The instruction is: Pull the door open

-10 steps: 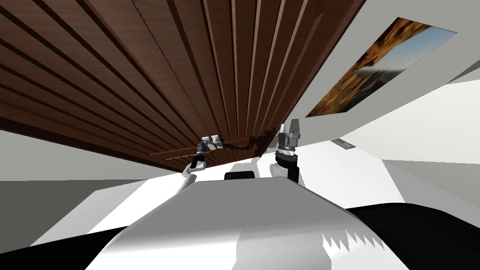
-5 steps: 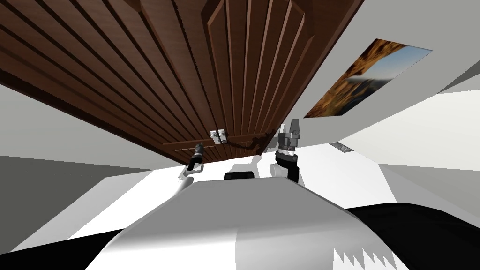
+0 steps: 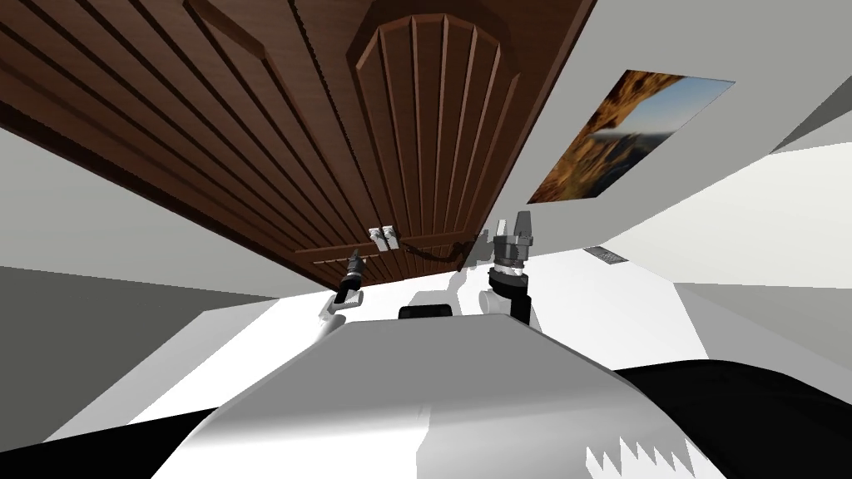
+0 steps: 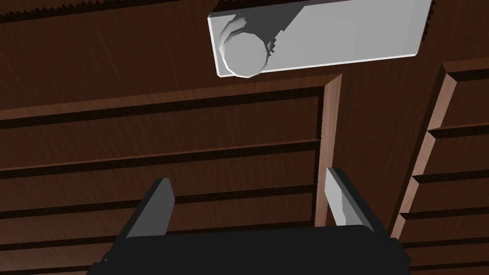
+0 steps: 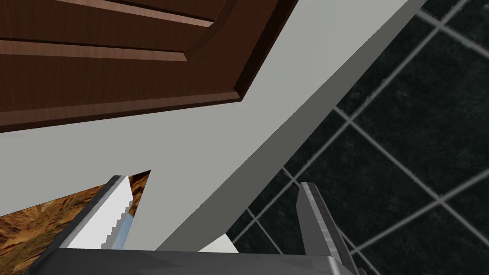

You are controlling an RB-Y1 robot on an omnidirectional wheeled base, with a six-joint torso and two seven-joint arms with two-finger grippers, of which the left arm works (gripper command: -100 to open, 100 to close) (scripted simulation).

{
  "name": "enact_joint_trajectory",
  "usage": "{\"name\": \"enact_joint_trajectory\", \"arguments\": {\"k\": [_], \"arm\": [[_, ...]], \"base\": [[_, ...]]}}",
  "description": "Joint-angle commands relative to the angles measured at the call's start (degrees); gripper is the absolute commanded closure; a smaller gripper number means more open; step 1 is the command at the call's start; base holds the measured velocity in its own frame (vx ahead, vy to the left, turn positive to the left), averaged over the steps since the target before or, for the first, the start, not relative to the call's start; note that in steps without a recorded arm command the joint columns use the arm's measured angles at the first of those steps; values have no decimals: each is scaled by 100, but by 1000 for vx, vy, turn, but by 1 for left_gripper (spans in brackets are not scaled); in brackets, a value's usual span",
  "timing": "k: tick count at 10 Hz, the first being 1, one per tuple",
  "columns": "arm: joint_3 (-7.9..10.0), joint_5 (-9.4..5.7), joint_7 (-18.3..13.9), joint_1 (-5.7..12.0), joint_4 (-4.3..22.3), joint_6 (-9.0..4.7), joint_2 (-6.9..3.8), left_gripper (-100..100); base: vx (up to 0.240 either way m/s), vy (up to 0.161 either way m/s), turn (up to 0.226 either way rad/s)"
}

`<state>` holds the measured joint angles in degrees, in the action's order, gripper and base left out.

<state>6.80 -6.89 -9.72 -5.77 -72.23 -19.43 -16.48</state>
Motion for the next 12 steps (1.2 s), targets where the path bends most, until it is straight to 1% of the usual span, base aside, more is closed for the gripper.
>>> {"name": "enact_joint_trajectory", "arguments": {"k": [1,2,4,5,7,9,10,11,12], "arm": [[158,-35,-13,-52,116,21,-135,-100],[177,-37,-11,-60,127,24,-144,-100],[377,-59,21,-87,249,59,-225,-100],[383,-58,28,-65,259,63,-219,-100],[314,-43,39,48,243,60,-155,-100],[182,-20,44,186,193,47,-60,-100],[77,-3,45,282,150,36,11,-100],[77,-3,45,282,150,36,11,-100],[96,-1,60,342,241,20,7,-100]], "base": [[-3,76,164],[20,69,45],[94,89,94],[190,96,27],[211,11,-97],[232,-90,-160],[215,-152,-204],[154,-124,-98],[59,-48,-2]]}}
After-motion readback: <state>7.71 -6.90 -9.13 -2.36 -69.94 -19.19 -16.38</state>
